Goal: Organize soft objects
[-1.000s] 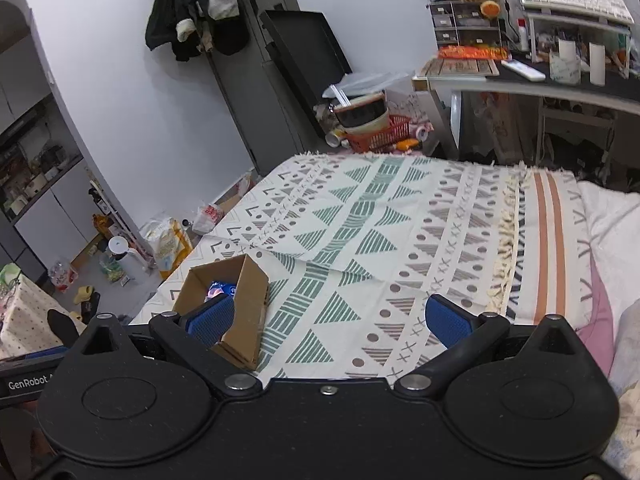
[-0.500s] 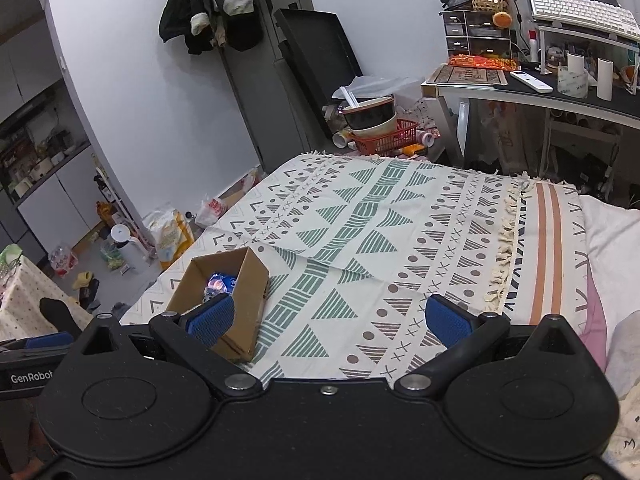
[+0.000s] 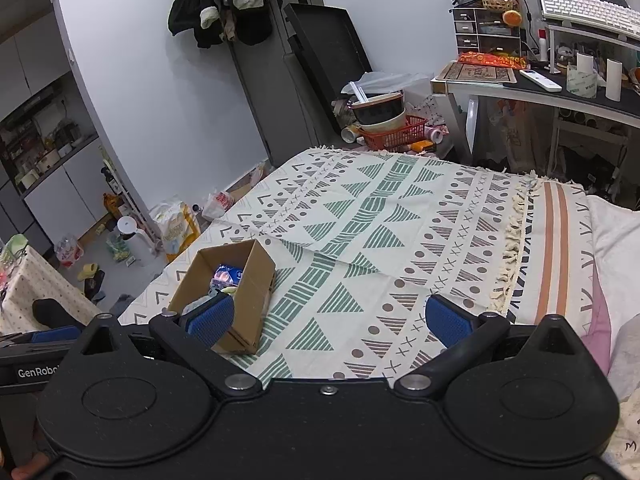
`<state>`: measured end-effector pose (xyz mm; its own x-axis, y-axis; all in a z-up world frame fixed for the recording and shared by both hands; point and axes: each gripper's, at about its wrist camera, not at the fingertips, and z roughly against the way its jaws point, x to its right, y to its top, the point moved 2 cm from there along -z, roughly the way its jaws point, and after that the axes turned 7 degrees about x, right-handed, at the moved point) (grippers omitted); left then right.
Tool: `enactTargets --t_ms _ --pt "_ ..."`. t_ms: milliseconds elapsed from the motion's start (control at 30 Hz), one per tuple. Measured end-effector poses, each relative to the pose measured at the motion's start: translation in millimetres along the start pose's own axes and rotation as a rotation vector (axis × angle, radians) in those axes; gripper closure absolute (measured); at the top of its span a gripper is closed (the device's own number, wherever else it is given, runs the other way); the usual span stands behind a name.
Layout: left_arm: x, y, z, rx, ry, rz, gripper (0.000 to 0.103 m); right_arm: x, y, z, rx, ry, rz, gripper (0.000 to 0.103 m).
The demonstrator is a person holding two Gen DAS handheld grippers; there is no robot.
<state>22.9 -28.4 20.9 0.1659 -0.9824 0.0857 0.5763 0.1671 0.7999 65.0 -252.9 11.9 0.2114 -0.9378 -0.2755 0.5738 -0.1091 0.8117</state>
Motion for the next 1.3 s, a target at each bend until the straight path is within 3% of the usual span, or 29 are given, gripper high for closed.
enactTargets --t_ms 1300 --pt "-2.9 -0.7 0.6 0.002 0.002 0.003 0.001 -8.1 -5.2 -4.3 -0.05 -0.016 0.053 0.0"
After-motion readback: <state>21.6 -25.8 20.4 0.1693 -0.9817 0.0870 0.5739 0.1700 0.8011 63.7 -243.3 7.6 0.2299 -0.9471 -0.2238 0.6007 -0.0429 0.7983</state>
